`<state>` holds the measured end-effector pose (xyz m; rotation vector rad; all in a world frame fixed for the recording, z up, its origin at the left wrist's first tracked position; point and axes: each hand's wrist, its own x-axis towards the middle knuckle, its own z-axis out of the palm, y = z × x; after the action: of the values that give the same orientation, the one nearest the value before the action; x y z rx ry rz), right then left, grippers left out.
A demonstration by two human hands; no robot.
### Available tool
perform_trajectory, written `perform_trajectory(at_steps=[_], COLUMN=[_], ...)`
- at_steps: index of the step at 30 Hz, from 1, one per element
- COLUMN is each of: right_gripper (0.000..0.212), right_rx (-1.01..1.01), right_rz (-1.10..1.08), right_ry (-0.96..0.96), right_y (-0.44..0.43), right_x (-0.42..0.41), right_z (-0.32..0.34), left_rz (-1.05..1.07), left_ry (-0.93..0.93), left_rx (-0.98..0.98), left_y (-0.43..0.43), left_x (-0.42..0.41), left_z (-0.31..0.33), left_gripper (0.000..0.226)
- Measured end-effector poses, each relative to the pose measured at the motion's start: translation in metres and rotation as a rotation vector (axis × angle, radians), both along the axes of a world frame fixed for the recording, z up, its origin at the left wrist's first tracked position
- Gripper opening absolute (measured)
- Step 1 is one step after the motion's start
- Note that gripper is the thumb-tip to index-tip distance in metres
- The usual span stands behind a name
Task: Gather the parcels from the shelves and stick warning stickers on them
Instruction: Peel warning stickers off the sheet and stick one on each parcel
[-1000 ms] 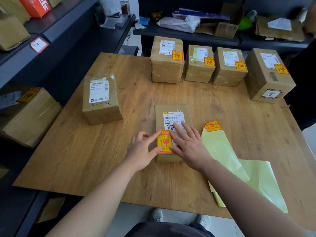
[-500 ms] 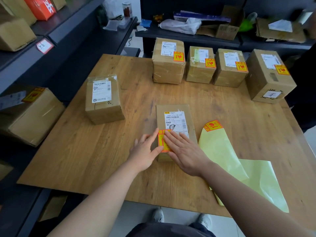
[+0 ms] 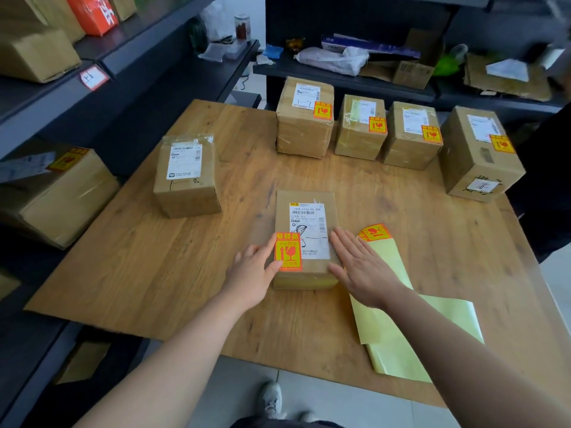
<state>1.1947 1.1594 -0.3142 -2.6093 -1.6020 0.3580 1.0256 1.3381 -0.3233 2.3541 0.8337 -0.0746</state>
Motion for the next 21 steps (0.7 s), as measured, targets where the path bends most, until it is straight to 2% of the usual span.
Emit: perform_trajectory(at_steps=[4, 7, 10, 17, 21], right_gripper=[0.068, 0.042, 0.031, 0.031, 0.028], right_rx=[0.176, 0.309, 0.357, 0.366, 0.339], right_rz=[-0.266, -0.335, -0.341, -0.362, -0.388], right_ry=[0.279, 0.437, 0.443, 0.477, 0.451], right_y=[-0.004, 0.0, 0.005, 0.019, 0.035], right_x=[-0.006, -0.01, -0.008, 0.019, 0.05], right_z=[0.009, 0.01, 0.012, 0.03, 0.045], left_rz=[0.082, 0.107, 0.14, 0.18, 0.129], left_ry=[-0.088, -0.161, -0.198, -0.206, -0.196], left_rx=[-0.072, -0.204, -0.204, -0.255, -0.28], left_y=[-0.007, -0.014, -0.015, -0.001, 0.024], left_x=[0.004, 0.011, 0.019, 0.042, 0.078], left_z=[0.011, 0.02, 0.022, 0.043, 0.054], left_gripper=[0.066, 0.033, 0.024, 0.016, 0.021])
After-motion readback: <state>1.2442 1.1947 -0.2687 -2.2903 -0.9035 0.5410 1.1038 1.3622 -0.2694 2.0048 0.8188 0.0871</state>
